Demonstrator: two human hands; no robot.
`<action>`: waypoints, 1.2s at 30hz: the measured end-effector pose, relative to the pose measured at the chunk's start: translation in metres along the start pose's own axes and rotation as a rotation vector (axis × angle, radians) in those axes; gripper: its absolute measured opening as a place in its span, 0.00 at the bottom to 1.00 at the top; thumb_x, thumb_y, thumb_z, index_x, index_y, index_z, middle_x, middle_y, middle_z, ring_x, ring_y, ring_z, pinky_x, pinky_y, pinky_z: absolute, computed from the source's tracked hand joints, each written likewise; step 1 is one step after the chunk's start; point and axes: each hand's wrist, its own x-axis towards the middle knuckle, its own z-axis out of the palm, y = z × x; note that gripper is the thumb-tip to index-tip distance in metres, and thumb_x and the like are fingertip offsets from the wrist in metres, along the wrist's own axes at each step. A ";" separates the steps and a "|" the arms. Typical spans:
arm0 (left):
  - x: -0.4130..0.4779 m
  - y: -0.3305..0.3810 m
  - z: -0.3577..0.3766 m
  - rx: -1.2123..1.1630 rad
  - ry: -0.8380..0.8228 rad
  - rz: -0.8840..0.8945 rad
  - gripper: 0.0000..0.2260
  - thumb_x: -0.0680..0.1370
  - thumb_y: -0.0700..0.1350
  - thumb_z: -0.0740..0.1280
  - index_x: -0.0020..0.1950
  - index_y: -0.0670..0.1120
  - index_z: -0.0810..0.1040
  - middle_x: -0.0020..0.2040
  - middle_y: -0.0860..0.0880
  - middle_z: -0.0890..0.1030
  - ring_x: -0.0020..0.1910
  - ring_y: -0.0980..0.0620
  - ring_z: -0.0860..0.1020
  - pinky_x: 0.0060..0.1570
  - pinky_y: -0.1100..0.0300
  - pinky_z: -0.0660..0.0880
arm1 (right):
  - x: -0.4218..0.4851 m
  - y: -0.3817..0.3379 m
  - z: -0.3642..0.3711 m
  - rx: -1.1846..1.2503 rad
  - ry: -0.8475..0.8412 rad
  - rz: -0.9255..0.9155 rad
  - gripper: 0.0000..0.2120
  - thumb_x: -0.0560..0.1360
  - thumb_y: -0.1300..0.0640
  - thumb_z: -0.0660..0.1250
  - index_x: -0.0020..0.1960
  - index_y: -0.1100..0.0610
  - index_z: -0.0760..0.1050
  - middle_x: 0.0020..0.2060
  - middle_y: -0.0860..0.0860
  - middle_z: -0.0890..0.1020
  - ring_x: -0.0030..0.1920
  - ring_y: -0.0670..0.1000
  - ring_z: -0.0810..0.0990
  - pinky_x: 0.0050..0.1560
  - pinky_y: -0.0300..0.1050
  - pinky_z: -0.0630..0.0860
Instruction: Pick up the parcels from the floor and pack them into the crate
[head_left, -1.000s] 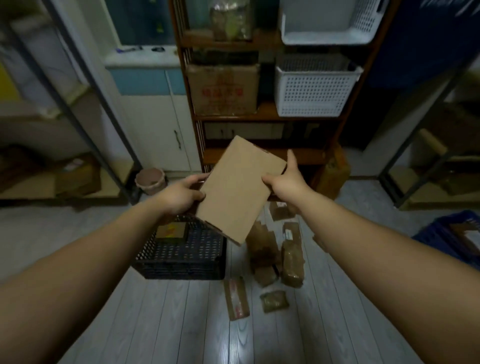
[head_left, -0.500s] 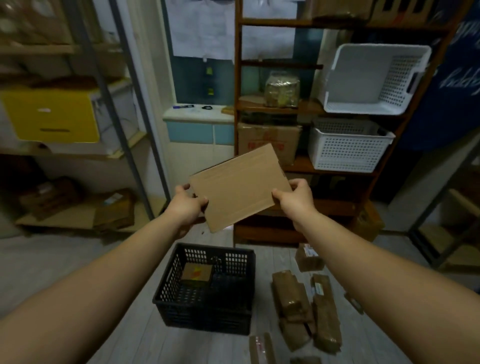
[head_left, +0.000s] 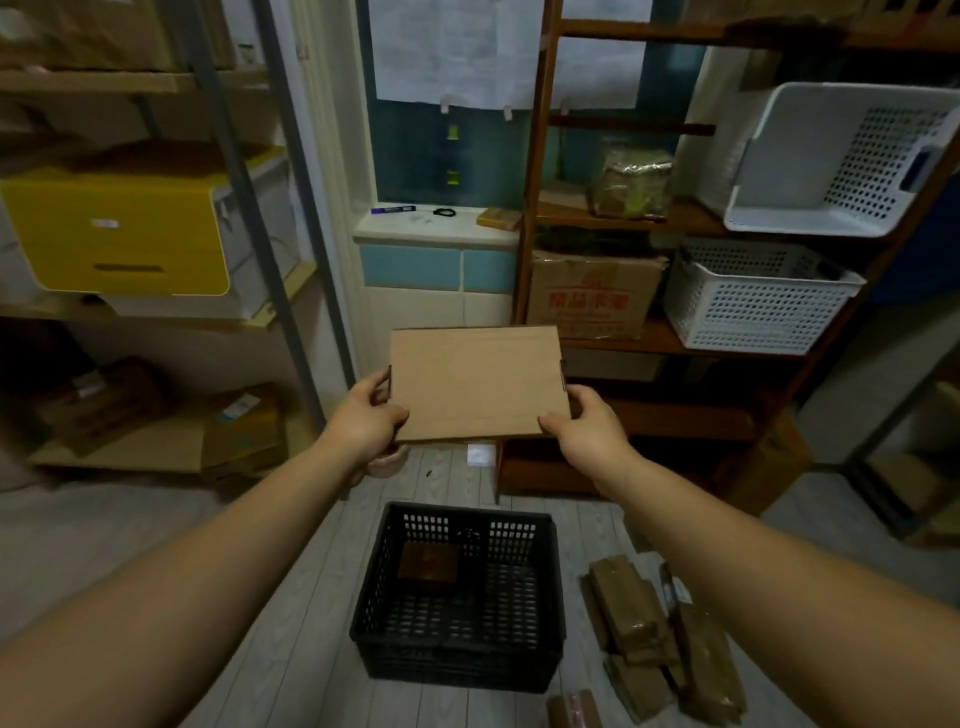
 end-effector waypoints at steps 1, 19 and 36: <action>0.009 -0.004 0.002 0.005 -0.009 0.007 0.28 0.76 0.33 0.63 0.74 0.48 0.61 0.64 0.45 0.74 0.53 0.50 0.76 0.51 0.57 0.76 | 0.006 0.003 0.001 -0.017 -0.004 0.000 0.26 0.75 0.55 0.67 0.71 0.51 0.64 0.61 0.50 0.75 0.47 0.43 0.71 0.42 0.36 0.70; 0.190 -0.132 0.072 0.287 -0.334 -0.227 0.35 0.73 0.35 0.69 0.75 0.50 0.56 0.62 0.46 0.71 0.50 0.49 0.76 0.44 0.54 0.78 | 0.141 0.133 0.077 -0.171 -0.147 0.163 0.32 0.75 0.56 0.67 0.74 0.47 0.57 0.64 0.52 0.71 0.53 0.45 0.70 0.54 0.39 0.67; 0.301 -0.603 0.219 0.804 -0.535 -0.059 0.23 0.75 0.42 0.68 0.69 0.41 0.68 0.65 0.40 0.73 0.61 0.42 0.73 0.61 0.55 0.68 | 0.211 0.567 0.269 -0.577 -0.248 0.391 0.27 0.76 0.51 0.63 0.71 0.54 0.58 0.63 0.61 0.70 0.60 0.61 0.71 0.58 0.47 0.69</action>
